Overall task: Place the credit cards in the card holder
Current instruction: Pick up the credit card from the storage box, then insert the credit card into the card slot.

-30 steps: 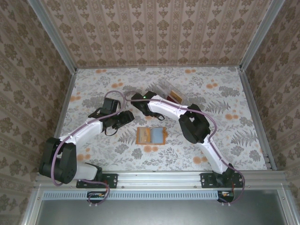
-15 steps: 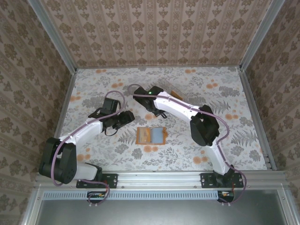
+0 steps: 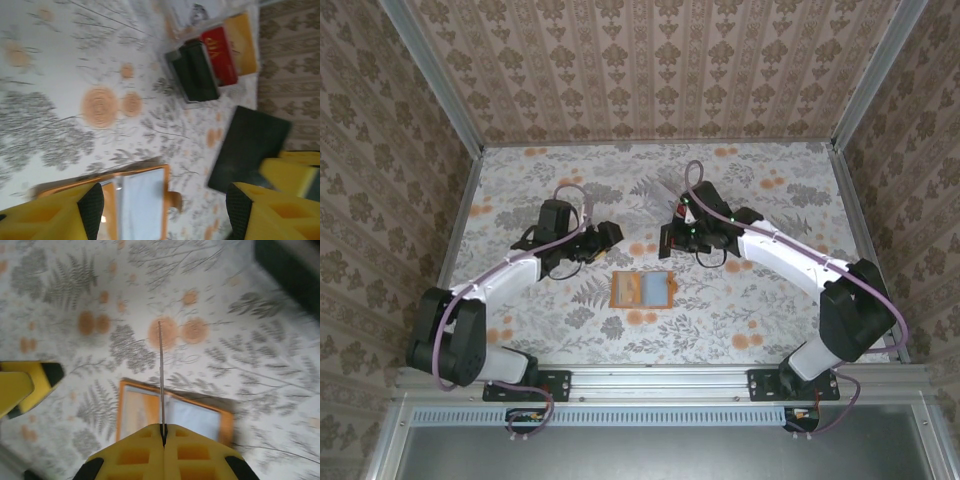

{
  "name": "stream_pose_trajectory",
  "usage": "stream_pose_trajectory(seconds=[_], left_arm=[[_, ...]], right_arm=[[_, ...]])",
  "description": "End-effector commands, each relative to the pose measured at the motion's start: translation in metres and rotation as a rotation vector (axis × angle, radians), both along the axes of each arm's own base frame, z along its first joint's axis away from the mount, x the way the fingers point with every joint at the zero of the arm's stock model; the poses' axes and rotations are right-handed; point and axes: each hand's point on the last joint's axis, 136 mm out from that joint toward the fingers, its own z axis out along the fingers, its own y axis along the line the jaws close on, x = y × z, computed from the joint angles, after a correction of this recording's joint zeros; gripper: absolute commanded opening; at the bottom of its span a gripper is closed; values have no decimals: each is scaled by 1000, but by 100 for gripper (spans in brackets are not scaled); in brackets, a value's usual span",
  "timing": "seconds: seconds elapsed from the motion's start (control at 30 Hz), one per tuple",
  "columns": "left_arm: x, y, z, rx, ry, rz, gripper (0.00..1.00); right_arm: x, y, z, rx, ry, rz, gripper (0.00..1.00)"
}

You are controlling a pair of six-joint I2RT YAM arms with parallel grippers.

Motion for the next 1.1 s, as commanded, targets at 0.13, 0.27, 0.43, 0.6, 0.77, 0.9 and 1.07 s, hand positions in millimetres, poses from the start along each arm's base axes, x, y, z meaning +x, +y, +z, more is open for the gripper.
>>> stream_pose_trajectory(seconds=[0.13, 0.27, 0.43, 0.6, 0.77, 0.9, 1.07], left_arm=[[1, -27, 25, -190, -2, -108, 68], [-1, -31, 23, -203, 14, -129, 65], [-4, -35, 21, -208, 27, -166, 61], [-8, -37, 25, -224, 19, -188, 40], [-12, -35, 25, -222, 17, -186, 24], [-16, -32, 23, -221, 21, -184, 16], [-22, -30, 22, -213, 16, -194, 12]], right_arm=[[-11, 47, 39, 401, 7, 105, 0], [-13, 55, 36, 450, 29, 133, 0], [-12, 61, 32, 480, 47, 152, 0], [-9, 63, 23, 458, 66, 149, 0], [-7, 62, 13, 430, 81, 139, 0], [-6, 59, 3, 405, 98, 125, 0], [-5, 59, -5, 395, 116, 119, 0]])
